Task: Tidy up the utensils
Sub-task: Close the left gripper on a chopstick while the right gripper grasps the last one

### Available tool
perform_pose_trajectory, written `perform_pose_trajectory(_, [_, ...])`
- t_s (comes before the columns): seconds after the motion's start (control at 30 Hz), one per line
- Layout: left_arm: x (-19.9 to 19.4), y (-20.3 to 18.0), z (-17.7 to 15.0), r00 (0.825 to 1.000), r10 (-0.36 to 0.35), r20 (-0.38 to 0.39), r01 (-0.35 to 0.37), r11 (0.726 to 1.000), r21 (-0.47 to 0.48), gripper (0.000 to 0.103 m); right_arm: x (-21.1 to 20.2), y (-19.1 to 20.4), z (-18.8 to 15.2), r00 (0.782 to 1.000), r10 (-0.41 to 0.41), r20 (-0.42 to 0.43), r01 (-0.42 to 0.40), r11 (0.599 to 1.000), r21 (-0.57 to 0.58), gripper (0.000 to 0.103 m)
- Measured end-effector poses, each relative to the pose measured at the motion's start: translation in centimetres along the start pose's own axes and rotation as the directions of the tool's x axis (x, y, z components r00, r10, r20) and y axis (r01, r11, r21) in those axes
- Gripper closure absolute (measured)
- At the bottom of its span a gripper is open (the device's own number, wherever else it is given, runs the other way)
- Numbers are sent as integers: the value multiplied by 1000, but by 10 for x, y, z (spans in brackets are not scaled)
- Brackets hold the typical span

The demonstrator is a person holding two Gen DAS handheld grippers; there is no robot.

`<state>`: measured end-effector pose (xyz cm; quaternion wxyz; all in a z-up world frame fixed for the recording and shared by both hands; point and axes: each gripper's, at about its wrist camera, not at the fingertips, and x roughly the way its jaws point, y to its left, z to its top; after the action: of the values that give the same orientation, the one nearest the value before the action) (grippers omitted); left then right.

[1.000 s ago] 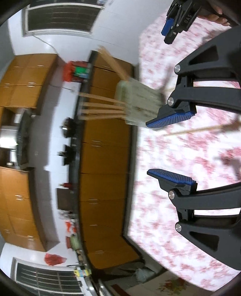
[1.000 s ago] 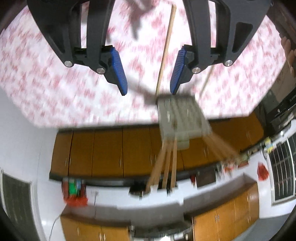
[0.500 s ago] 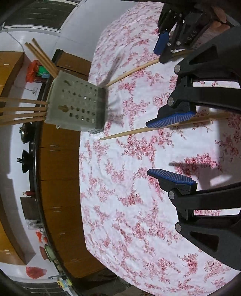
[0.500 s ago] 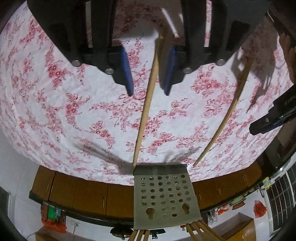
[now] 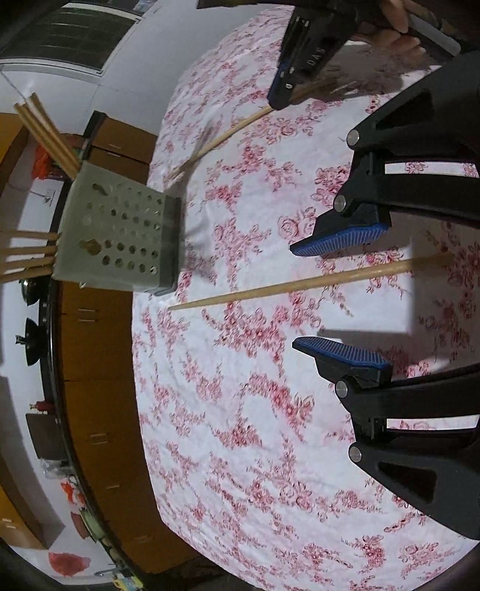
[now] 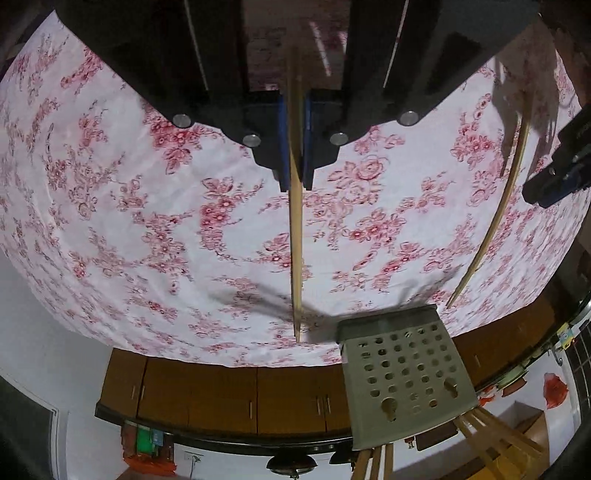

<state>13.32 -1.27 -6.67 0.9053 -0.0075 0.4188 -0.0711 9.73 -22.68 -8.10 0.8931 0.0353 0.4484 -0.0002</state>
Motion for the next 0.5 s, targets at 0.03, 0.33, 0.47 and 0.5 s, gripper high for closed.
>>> perform_pose_trajectory(0.03, [1,-2,0,1000,4,-6,-4,1000,5,60,0,0,0,1000,1,0,-1,1000,-1,95])
perform_pose_trajectory(0.33, [18,-5,-1,996,64,-56,-61,997,42,95,2,2,1,1000,6,0,-6,1000,-16,94])
perform_pose_trajectory(0.47, [24,13,7,994,95,-59,-94,995,12,95,3,4,4,1000,7,1,-7,1000,-23,95])
perform_pose_trajectory(0.5, [26,18,10,993,106,-58,-106,994,6,95,5,5,5,1000,4,1,-4,1000,-27,95])
